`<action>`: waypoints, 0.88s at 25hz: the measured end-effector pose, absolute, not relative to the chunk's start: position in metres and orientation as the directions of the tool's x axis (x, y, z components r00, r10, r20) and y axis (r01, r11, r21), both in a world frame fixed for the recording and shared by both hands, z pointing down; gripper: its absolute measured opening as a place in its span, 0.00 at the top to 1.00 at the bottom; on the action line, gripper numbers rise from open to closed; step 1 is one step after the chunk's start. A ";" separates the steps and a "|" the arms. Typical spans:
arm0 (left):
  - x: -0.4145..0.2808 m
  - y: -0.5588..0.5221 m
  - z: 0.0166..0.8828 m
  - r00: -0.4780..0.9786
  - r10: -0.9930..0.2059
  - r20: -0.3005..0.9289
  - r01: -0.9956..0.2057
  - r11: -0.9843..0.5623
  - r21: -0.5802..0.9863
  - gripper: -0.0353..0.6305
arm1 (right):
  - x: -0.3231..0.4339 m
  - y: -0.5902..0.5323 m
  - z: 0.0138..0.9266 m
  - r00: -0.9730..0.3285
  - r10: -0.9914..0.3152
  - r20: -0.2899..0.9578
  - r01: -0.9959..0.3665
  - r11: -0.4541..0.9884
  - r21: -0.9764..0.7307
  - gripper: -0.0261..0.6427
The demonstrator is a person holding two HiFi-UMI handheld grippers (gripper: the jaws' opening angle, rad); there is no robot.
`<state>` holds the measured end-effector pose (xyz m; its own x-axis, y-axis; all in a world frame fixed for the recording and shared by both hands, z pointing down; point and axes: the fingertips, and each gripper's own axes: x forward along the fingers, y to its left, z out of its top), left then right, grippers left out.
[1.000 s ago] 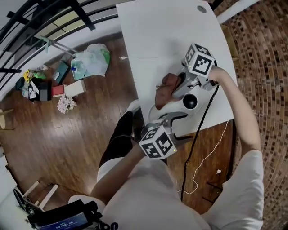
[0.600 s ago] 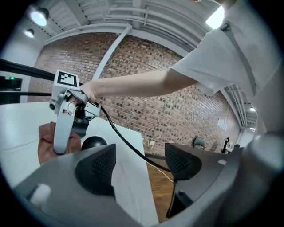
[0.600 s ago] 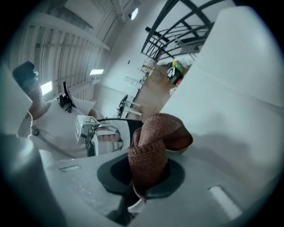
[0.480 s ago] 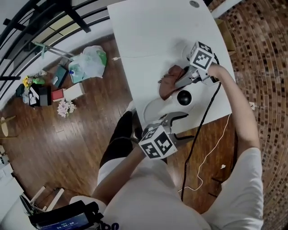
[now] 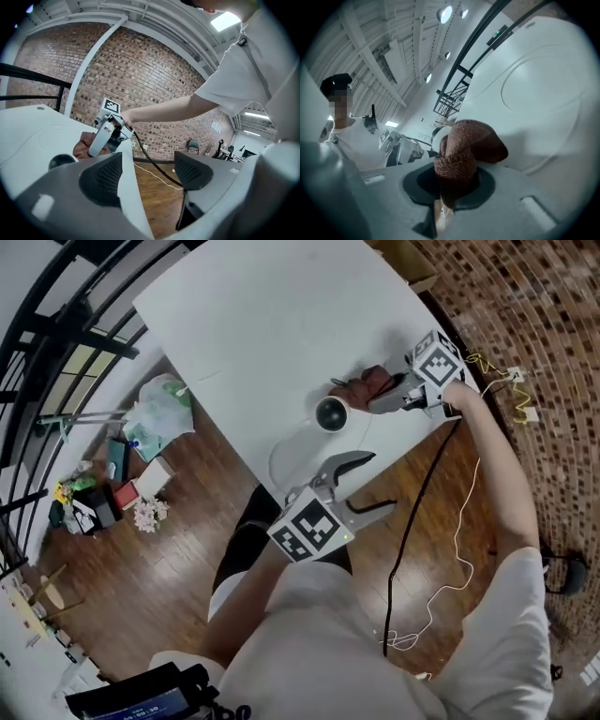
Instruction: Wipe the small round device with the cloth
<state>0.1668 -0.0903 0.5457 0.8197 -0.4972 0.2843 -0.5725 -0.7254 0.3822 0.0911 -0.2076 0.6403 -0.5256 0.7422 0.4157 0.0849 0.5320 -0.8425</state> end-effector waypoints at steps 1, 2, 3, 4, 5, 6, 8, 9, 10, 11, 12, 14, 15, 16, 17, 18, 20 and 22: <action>0.167 -0.086 0.546 0.829 -0.479 0.287 -0.558 -0.738 0.381 0.40 | 0.097 -0.199 0.640 -0.558 0.726 0.402 0.076 0.527 -0.847 0.92; 0.167 -0.080 0.547 0.841 -0.455 0.292 -0.539 -0.753 0.379 0.40 | 0.102 -0.187 0.642 -0.591 0.708 0.387 0.068 0.521 -0.851 0.92; 0.166 -0.073 0.548 0.852 -0.429 0.299 -0.519 -0.768 0.376 0.40 | 0.105 -0.174 0.645 -0.621 0.690 0.371 0.064 0.517 -0.853 0.92; 0.166 -0.068 0.550 0.860 -0.407 0.306 -0.502 -0.779 0.375 0.40 | 0.107 -0.159 0.648 -0.646 0.675 0.356 0.065 0.514 -0.855 0.92; 0.166 -0.063 0.552 0.866 -0.391 0.312 -0.490 -0.787 0.374 0.40 | 0.107 -0.145 0.651 -0.667 0.663 0.340 0.069 0.509 -0.858 0.92; 0.166 -0.061 0.554 0.869 -0.379 0.316 -0.482 -0.793 0.373 0.40 | 0.105 -0.133 0.652 -0.688 0.651 0.319 0.075 0.501 -0.862 0.92; 0.164 -0.059 0.555 0.872 -0.369 0.321 -0.474 -0.799 0.370 0.40 | 0.096 -0.112 0.650 -0.734 0.624 0.268 0.085 0.476 -0.876 0.92; 0.162 -0.058 0.556 0.872 -0.367 0.323 -0.473 -0.801 0.368 0.40 | 0.091 -0.104 0.648 -0.757 0.606 0.246 0.087 0.466 -0.881 0.92; 0.159 -0.057 0.556 0.872 -0.364 0.328 -0.472 -0.802 0.365 0.40 | 0.087 -0.096 0.646 -0.779 0.583 0.230 0.084 0.461 -0.883 0.92; 0.156 -0.054 0.557 0.870 -0.360 0.336 -0.472 -0.804 0.362 0.40 | 0.086 -0.090 0.644 -0.803 0.554 0.221 0.075 0.462 -0.884 0.92; 0.153 -0.051 0.557 0.868 -0.358 0.345 -0.473 -0.806 0.356 0.40 | 0.087 -0.087 0.642 -0.828 0.516 0.218 0.058 0.467 -0.882 0.92; 0.143 -0.047 0.557 0.860 -0.361 0.362 -0.482 -0.807 0.340 0.40 | 0.094 -0.095 0.636 -0.890 0.396 0.227 -0.002 0.495 -0.869 0.92; 0.137 -0.047 0.556 0.854 -0.367 0.367 -0.491 -0.803 0.338 0.40 | 0.098 -0.105 0.629 -0.921 0.313 0.233 -0.043 0.513 -0.857 0.92; 0.130 -0.046 0.554 0.849 -0.377 0.370 -0.501 -0.795 0.341 0.40 | 0.103 -0.115 0.620 -0.947 0.221 0.232 -0.082 0.530 -0.844 0.92; 0.124 -0.047 0.551 0.844 -0.390 0.368 -0.514 -0.785 0.346 0.40 | 0.107 -0.125 0.607 -0.968 0.126 0.217 -0.115 0.544 -0.831 0.92; 0.118 -0.048 0.546 0.837 -0.409 0.363 -0.529 -0.773 0.349 0.40 | 0.112 -0.133 0.593 -0.981 0.034 0.191 -0.140 0.556 -0.819 0.92; 0.105 -0.054 0.531 0.817 -0.462 0.345 -0.568 -0.747 0.344 0.40 | 0.120 -0.142 0.562 -0.984 -0.119 0.130 -0.176 0.594 -0.785 0.92; 0.092 -0.060 0.511 0.788 -0.525 0.321 -0.613 -0.721 0.325 0.40 | 0.125 -0.138 0.532 -0.971 -0.219 0.094 -0.218 0.652 -0.726 0.92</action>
<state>0.0919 -0.0598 0.5109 0.7881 -0.5251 0.3212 -0.6125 -0.7207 0.3248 0.1250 -0.1380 0.5320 -0.9711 -0.2194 0.0942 -0.2177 0.6518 -0.7265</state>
